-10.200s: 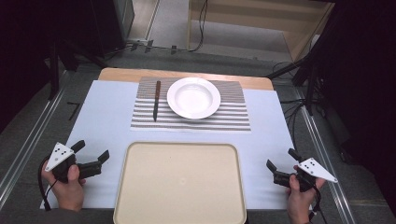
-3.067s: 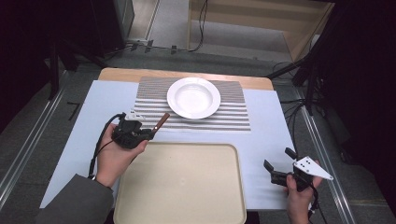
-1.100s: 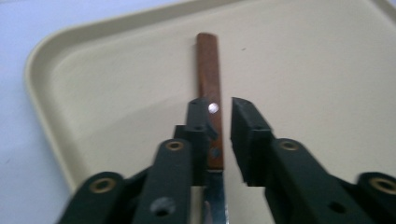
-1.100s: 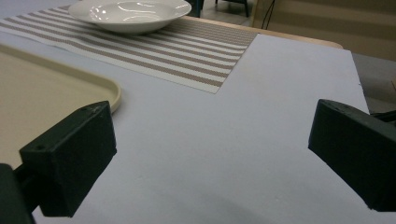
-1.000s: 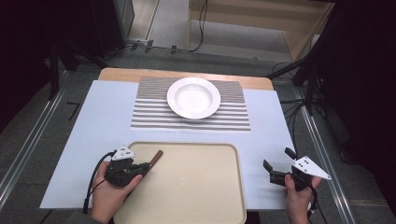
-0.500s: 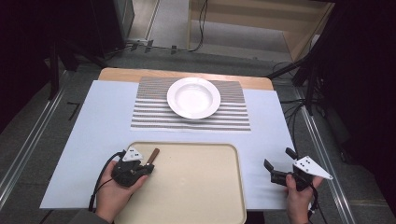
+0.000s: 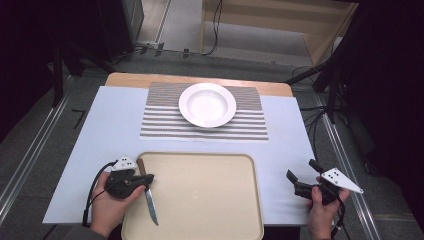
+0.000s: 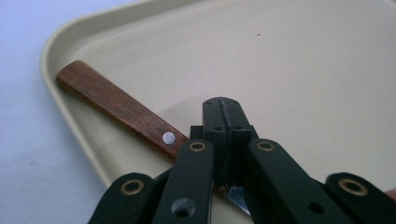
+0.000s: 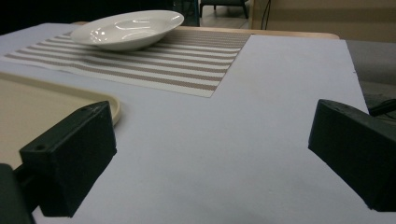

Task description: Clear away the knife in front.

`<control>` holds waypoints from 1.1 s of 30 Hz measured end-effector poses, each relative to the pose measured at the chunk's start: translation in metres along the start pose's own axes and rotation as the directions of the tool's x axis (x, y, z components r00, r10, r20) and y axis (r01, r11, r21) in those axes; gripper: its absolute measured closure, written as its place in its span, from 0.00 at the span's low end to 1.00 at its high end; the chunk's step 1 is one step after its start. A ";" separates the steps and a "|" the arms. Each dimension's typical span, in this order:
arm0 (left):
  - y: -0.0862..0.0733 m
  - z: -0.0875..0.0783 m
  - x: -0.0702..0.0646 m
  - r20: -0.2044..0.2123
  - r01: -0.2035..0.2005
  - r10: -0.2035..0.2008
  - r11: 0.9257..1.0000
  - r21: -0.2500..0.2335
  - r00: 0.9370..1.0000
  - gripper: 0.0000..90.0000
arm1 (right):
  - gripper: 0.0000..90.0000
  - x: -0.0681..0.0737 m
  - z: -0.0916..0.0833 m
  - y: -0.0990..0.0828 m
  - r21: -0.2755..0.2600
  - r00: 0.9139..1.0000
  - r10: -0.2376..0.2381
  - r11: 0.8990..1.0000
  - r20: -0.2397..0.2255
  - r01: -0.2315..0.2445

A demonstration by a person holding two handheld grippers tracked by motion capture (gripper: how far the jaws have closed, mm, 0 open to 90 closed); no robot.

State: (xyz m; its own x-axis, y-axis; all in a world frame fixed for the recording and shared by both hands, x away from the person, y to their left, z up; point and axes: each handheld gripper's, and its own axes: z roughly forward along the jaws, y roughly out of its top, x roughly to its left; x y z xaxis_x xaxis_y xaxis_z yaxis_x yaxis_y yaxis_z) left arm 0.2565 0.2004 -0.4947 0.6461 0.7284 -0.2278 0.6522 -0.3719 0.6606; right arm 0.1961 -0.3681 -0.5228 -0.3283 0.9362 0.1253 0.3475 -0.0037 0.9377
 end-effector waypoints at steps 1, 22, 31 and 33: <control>-0.001 -0.001 0.001 -0.002 0.002 -0.002 1.000 0.001 1.000 0.99 | 0.00 -0.001 0.000 0.000 -0.004 1.000 0.011 1.000 0.000 -0.011; -0.007 -0.008 0.015 0.003 0.013 -0.013 1.000 0.010 1.000 0.99 | 0.00 -0.007 -0.008 0.000 -0.064 0.999 0.043 0.997 0.000 -0.043; -0.006 -0.017 0.018 0.083 -0.005 0.015 0.992 -0.126 0.996 0.79 | 0.00 -0.005 -0.005 0.001 -0.047 1.000 0.028 0.998 0.003 -0.028; -0.005 -0.021 0.020 0.101 -0.004 0.022 0.985 -0.175 0.995 0.65 | 0.00 -0.005 -0.004 0.001 -0.044 1.000 0.015 0.999 0.002 -0.015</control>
State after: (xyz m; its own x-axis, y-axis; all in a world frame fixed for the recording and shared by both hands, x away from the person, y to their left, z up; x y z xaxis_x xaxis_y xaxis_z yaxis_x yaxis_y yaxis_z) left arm 0.2579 0.2290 -0.4880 0.6973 0.6582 -0.2839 0.5699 -0.2688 0.7765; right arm 0.1947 -0.3741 -0.5209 -0.3212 0.9368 0.1388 0.3136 -0.0331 0.9490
